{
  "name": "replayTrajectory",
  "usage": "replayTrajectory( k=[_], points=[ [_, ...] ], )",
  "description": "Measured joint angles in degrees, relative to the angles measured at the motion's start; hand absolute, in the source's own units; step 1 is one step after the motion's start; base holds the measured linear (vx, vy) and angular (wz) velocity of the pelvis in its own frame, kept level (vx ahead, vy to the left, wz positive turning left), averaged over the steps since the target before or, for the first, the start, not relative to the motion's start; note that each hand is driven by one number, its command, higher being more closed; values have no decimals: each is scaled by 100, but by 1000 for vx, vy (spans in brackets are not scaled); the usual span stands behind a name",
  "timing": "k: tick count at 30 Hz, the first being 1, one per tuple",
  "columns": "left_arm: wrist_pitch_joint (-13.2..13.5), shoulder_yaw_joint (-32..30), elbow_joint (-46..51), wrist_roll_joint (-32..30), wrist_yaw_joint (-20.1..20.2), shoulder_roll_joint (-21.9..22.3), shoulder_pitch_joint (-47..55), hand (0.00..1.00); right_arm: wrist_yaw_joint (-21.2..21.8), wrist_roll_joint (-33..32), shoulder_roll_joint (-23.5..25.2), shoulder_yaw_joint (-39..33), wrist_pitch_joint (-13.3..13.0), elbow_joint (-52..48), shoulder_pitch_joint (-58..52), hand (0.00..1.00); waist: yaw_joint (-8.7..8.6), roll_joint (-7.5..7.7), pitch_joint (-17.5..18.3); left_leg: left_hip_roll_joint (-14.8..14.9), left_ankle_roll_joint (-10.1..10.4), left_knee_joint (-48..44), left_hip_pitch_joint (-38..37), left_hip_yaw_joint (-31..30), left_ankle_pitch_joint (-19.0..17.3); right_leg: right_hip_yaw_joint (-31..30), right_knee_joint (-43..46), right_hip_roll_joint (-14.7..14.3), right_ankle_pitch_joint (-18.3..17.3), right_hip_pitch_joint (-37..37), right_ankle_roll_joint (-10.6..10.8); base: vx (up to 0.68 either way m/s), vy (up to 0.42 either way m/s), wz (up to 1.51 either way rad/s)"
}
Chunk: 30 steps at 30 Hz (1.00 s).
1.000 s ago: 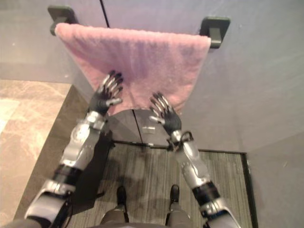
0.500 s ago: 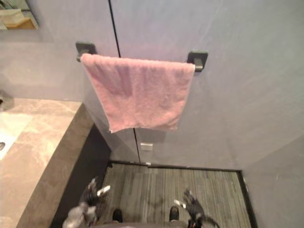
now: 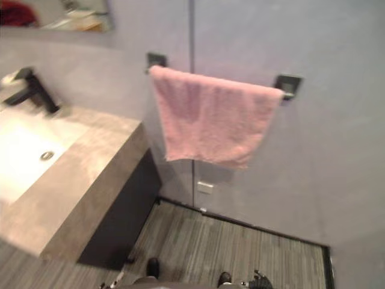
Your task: Organize washtable
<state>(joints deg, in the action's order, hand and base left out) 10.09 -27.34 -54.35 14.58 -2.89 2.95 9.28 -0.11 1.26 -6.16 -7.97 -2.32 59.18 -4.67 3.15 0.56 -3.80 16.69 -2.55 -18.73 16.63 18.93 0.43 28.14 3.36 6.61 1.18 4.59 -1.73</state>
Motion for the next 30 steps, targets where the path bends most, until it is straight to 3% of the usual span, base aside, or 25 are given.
replayTrajectory(
  k=[1,2,3,5,6,7,8,9,10,11,12,14,15,16,17,18,19,21,23,25,26,28,30],
  points=[
    [1,32,36,0,6,78,-45,0,-14,-3,7,-17,-10,-112,59,0,43,-77,-56,213,-129,-906,81,268,-106,178,135,16,-40,-41,-48,-4,-125,153],
    [-27,166,16,-22,15,155,-38,0,-25,-15,37,-60,-75,-284,75,0,96,-210,-83,512,-281,-2013,-182,726,-457,491,237,27,-121,-189,-103,41,-45,137],
    [-41,314,30,-89,36,146,-20,0,-26,-23,83,-71,-140,-312,94,0,74,-341,-56,633,-174,-2434,-598,943,-621,813,265,76,-176,-354,-126,12,-5,138],
    [-35,362,102,-248,38,142,-25,0,-47,-56,145,-141,-159,-318,89,0,64,-452,16,609,34,-2643,-1084,911,-674,1207,355,211,-310,-455,-73,-52,85,128],
    [-33,392,105,-307,35,141,-25,0,-51,-63,169,-187,-158,-330,85,0,46,-484,43,577,216,-2560,-1212,867,-682,1341,350,238,-311,-460,-69,-111,204,142],
    [-28,483,103,-401,29,134,-26,0,-60,-63,205,-332,-149,-301,89,0,-64,-540,55,398,707,-2053,-1322,746,-897,1612,330,268,-303,-461,-69,-112,189,126],
    [-31,538,92,-437,29,105,-20,0,-63,-62,287,-357,-135,-189,99,0,-158,-501,78,205,903,-1461,-1361,647,-1022,1702,295,253,-322,-434,-33,-123,202,148],
    [-39,612,94,-542,32,57,63,0,-44,-64,380,-420,-118,-158,176,0,-274,-468,173,-219,938,-239,-1581,463,-1010,1710,39,218,-274,-273,-29,-113,178,139],
    [-67,775,89,-683,60,-69,24,0,-45,-59,451,-522,-119,-166,170,0,-361,-377,179,-345,873,363,-1801,504,-1227,1806,-142,193,192,-210,-37,-82,169,107],
    [-91,826,82,-701,69,-76,2,0,-50,-54,416,-545,-104,-142,225,0,-324,-424,143,-380,929,687,-1892,487,-1313,1857,-72,146,259,-158,-7,-60,156,56],
    [-107,921,65,-737,76,-99,-30,0,-71,-52,465,-557,-88,-96,279,0,-244,-325,66,-447,923,759,-1930,488,-1236,1844,86,227,256,-92,-7,-12,85,0],
    [-114,1194,64,-883,161,-182,4,0,-81,-11,482,-424,-85,-162,325,0,-246,-246,-95,-544,884,816,-1954,424,-1204,1416,937,611,188,171,-106,-140,170,4],
    [-98,1361,72,-977,169,-178,18,0,-91,-12,473,-337,-103,-345,275,0,-264,-251,-117,-688,844,754,-1909,285,-1195,460,1512,786,174,531,-82,-168,189,23],
    [-72,1453,73,-1068,170,-202,6,0,-101,-13,467,-286,-111,-417,222,0,-274,-270,-143,-742,795,745,-1877,228,-1196,-177,1690,786,156,694,-50,-159,146,44],
    [-53,1525,89,-1231,171,-323,-71,0,-94,-28,500,-225,-122,-461,185,0,-245,-114,-167,-849,702,664,-1793,114,-1150,-1653,1863,742,108,865,442,-99,5,46],
    [-51,1542,99,-1301,163,-347,-90,0,-100,-57,528,-224,-120,-460,156,0,-248,-65,-161,-876,670,638,-1725,60,-1131,-1962,1909,731,53,884,498,-161,-97,88],
    [-23,1446,156,-1326,167,-394,-75,0,-98,-126,569,-232,-125,-592,79,0,-279,21,-189,-899,652,495,-1621,-195,-1115,-2389,2617,727,-413,944,628,-98,-172,85],
    [-16,1324,261,-1384,162,-371,47,0,-89,-278,579,-233,-176,-672,-142,0,-239,110,-159,-979,681,320,-1510,-605,-1103,-2858,3276,576,-900,859,820,-95,-203,102],
    [22,1258,378,-1423,160,-315,138,0,-82,-416,582,-237,-186,-654,-222,0,-222,143,-130,-1109,768,279,-1313,-1091,-1009,-3215,3051,498,-1215,571,1067,-111,-207,127],
    [51,1239,480,-1424,154,-284,203,0,-87,-448,604,-225,-189,-578,-304,0,-151,173,-10,-1186,817,718,-1062,-1491,-587,-3150,2243,491,-1605,296,961,-165,-237,112],
    [50,1213,501,-1426,151,-279,189,0,-91,-463,631,-215,-193,-565,-290,0,-70,253,35,-1207,875,860,-984,-1589,-458,-3120,2004,495,-1753,260,1015,-167,-230,95],
    [40,1196,536,-1427,130,-121,165,0,-123,-461,503,-233,-204,-516,-273,0,-75,74,-27,-1162,726,1390,-812,-2160,10,-2375,2023,456,-1753,273,858,-157,-203,139],
    [46,1149,557,-1414,73,-66,126,0,-140,-457,463,-247,-206,-512,-328,0,-81,42,-14,-1014,587,1473,-665,-1926,55,-1782,2048,594,-1729,260,769,-107,-93,148]
  ],
)
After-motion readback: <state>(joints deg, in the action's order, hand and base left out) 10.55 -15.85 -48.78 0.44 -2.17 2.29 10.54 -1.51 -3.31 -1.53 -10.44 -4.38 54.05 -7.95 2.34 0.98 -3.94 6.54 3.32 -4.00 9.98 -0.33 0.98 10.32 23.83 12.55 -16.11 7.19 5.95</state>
